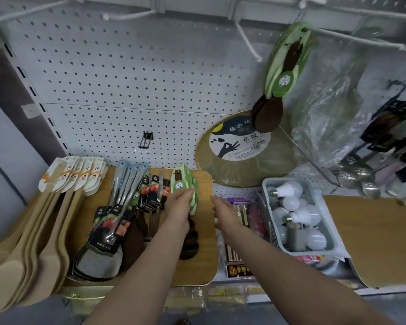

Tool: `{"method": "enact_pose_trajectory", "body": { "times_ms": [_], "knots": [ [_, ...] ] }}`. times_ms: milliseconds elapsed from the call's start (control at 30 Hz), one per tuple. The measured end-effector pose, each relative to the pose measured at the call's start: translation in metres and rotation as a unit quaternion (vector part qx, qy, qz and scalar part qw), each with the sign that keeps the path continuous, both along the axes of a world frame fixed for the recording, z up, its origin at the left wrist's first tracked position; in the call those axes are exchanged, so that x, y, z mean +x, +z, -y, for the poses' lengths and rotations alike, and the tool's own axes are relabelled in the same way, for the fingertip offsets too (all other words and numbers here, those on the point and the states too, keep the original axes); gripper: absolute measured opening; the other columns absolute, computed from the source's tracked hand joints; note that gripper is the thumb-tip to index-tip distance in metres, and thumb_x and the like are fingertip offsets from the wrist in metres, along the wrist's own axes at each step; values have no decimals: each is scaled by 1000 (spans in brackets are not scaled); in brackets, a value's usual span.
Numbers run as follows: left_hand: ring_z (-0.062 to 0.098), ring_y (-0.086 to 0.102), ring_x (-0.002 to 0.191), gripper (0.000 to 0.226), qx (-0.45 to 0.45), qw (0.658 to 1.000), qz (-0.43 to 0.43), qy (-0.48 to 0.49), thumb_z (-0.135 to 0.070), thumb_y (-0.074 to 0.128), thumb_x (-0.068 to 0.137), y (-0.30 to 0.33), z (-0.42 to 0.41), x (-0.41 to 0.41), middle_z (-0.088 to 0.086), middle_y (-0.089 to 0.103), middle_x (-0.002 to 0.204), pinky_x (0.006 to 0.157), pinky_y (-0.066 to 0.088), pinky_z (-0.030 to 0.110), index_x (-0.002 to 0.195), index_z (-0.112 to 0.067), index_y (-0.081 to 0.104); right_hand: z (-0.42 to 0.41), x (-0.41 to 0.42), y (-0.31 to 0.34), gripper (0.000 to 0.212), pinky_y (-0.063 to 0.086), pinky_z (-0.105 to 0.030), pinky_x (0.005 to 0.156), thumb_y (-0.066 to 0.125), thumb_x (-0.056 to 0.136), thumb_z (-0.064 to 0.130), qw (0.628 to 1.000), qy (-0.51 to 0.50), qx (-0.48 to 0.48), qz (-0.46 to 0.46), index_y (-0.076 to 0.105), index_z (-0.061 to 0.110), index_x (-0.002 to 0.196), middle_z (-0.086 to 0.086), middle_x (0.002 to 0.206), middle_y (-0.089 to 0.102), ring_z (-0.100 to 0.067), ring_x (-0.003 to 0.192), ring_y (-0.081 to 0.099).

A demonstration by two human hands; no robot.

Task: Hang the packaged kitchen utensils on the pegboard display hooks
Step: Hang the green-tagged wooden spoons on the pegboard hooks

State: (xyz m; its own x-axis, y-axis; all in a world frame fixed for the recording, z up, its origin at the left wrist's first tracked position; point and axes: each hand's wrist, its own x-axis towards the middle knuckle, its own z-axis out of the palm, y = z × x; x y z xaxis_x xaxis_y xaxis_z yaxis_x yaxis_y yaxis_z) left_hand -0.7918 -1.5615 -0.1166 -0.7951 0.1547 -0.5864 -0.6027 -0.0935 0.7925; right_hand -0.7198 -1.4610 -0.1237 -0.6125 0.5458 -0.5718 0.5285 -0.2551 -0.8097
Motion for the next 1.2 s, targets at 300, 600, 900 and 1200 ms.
{"method": "enact_pose_trajectory", "body": {
  "times_ms": [300,600,900,1200],
  "knots": [
    [13,60,95,29,55,996,16,-62,-27,76,89,34,-90,111,3,64,113,87,56,37,114,-17,64,-88,116,22,65,54,-44,96,66,77,70,996,-44,-30,-74,68,20,119,-5,119,72,-24,105,69],
    [12,59,91,31,87,982,22,-166,-32,70,93,46,-216,283,4,68,115,72,49,30,119,-17,65,-199,298,46,49,41,-35,89,56,97,56,991,-97,-38,-84,61,21,131,-4,129,61,-20,106,55],
    [18,58,113,32,68,975,14,-213,-30,73,90,46,-323,421,3,60,119,85,48,34,117,-17,63,-298,456,56,46,38,-36,98,49,102,52,979,-169,-60,-97,56,17,130,-1,121,63,-16,109,59],
    [15,54,118,40,91,956,-43,-276,-36,78,86,59,-472,485,-6,58,122,95,49,34,120,-21,63,-420,534,56,71,34,-47,117,52,98,60,953,-248,-57,-168,42,15,153,-9,156,44,-26,143,40]
  ]
}}
